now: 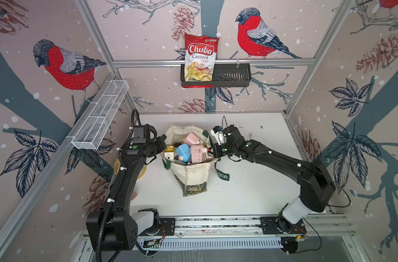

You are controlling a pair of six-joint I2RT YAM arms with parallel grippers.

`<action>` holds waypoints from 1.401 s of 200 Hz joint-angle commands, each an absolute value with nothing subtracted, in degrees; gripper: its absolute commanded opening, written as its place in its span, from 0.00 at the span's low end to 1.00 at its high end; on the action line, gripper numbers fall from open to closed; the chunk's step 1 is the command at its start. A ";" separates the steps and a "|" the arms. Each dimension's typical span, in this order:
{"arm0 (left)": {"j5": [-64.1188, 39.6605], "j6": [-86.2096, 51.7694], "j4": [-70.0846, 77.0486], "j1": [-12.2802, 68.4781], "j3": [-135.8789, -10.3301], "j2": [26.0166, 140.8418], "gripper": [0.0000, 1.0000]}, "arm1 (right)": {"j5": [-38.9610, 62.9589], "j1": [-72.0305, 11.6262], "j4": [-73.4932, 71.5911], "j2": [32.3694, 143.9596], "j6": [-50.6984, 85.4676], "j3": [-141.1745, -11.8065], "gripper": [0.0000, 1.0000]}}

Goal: Take out the pencil sharpeners from the tote bags
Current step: Move the canvas bag to the center of the board.

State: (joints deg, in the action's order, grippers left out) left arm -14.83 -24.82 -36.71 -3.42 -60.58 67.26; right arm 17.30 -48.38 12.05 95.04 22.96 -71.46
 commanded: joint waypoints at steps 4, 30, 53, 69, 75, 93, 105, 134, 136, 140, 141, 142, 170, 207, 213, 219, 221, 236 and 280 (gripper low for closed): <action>-14.33 -22.67 -30.98 -6.35 -60.19 64.58 0.00 | 19.28 -52.37 5.74 97.78 24.50 -74.84 0.00; -10.34 -22.71 -30.73 -6.87 -59.95 62.21 0.00 | 18.78 -53.97 5.30 99.79 24.87 -77.27 0.00; -8.35 -22.68 -29.71 -6.96 -59.51 60.96 0.00 | 17.64 -54.10 6.22 99.53 24.57 -77.76 0.06; -7.16 -22.67 -29.14 -6.99 -59.11 60.65 0.00 | 16.68 -53.93 7.03 98.51 24.38 -77.27 0.21; -6.95 -22.84 -28.75 -6.99 -58.83 60.52 0.00 | 16.26 -53.88 7.46 98.08 24.16 -77.18 0.25; -7.14 -23.04 -27.05 -7.01 -57.57 59.54 0.00 | 14.95 -53.61 7.76 95.79 23.66 -75.76 0.41; -6.86 -23.14 -26.13 -7.00 -57.48 58.79 0.00 | 14.25 -53.12 8.08 94.13 23.51 -74.72 0.49; -5.85 -22.74 -22.80 -6.95 -53.48 56.34 0.00 | 13.42 -51.06 9.66 89.53 22.32 -73.07 0.61; -5.81 -22.65 -22.64 -6.97 -53.30 56.16 0.00 | 13.38 -50.93 9.91 89.22 22.15 -73.11 0.61; -5.88 -22.56 -22.04 -6.99 -52.83 55.73 0.00 | 13.31 -50.49 10.61 88.61 22.01 -73.20 0.62; -5.88 -22.58 -21.92 -6.97 -52.69 55.68 0.00 | 13.29 -50.38 10.75 88.43 21.99 -73.20 0.62; -5.89 -22.54 -21.77 -7.00 -52.58 55.57 0.00 | 13.19 -50.28 10.91 88.33 21.89 -73.21 0.63; -7.39 -21.59 -18.31 -6.95 -49.91 53.04 0.00 | 11.29 -48.54 13.68 84.08 19.75 -74.01 0.67; -7.96 -20.70 -17.06 -6.96 -48.84 51.07 0.00 | 9.56 -48.60 13.27 81.68 18.73 -73.91 0.72; -7.75 -20.68 -17.03 -6.99 -49.08 51.04 0.00 | 10.15 -48.68 12.86 82.15 18.26 -74.17 0.72; -7.69 -20.68 -16.86 -6.95 -49.20 51.07 0.00 | 10.50 -48.77 12.61 82.85 17.87 -74.61 0.72; -7.72 -20.68 -16.87 -6.99 -49.26 51.13 0.00 | 10.47 -48.73 12.58 83.22 17.78 -74.81 0.72; -8.04 -20.79 -16.73 -6.97 -50.01 51.88 0.00 | 10.28 -48.87 13.39 86.29 17.08 -76.96 0.72; -7.36 -20.90 -18.04 -6.95 -54.00 56.22 0.00 | 10.52 -48.94 16.47 94.74 13.73 -81.61 0.70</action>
State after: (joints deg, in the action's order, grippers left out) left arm -7.55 -21.10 -29.45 -6.96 -51.16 54.85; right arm 10.52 -48.80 14.06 91.85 16.62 -79.70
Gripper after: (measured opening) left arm 0.060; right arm 0.694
